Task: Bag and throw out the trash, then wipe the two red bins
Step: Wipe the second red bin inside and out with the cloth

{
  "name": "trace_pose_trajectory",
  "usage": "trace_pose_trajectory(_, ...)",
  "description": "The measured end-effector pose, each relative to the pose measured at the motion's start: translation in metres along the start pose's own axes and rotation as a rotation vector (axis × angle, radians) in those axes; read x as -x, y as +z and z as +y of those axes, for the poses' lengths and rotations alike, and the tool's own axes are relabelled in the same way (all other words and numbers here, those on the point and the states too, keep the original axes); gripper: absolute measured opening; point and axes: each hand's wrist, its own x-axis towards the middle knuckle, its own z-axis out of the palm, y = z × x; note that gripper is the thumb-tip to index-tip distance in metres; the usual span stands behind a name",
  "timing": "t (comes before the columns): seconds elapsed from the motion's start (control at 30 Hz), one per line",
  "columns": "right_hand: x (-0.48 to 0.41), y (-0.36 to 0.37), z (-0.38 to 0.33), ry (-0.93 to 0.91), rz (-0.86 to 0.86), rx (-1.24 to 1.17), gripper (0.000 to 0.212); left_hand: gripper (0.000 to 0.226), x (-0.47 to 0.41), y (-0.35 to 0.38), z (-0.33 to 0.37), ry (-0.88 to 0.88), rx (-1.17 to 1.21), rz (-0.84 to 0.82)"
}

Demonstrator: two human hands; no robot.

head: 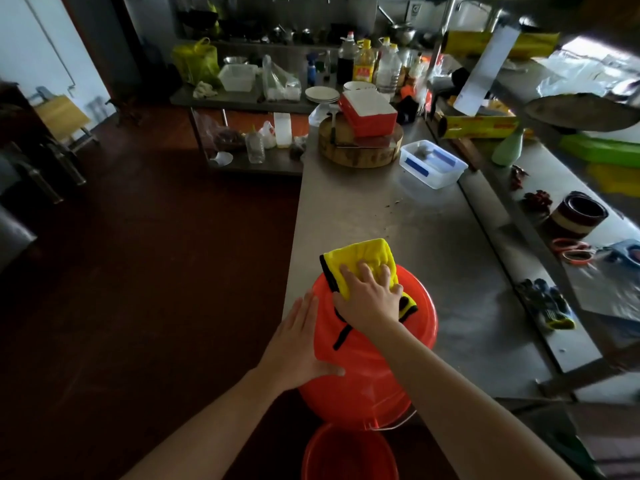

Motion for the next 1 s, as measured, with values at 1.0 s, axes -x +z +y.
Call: trace_pose_trajectory(1.0, 0.002, -0.003, 0.028, 0.15, 0.034, 0.011, 0.057, 0.141, -0.012, 0.027, 0.025, 0.016, 0.031, 0.211)
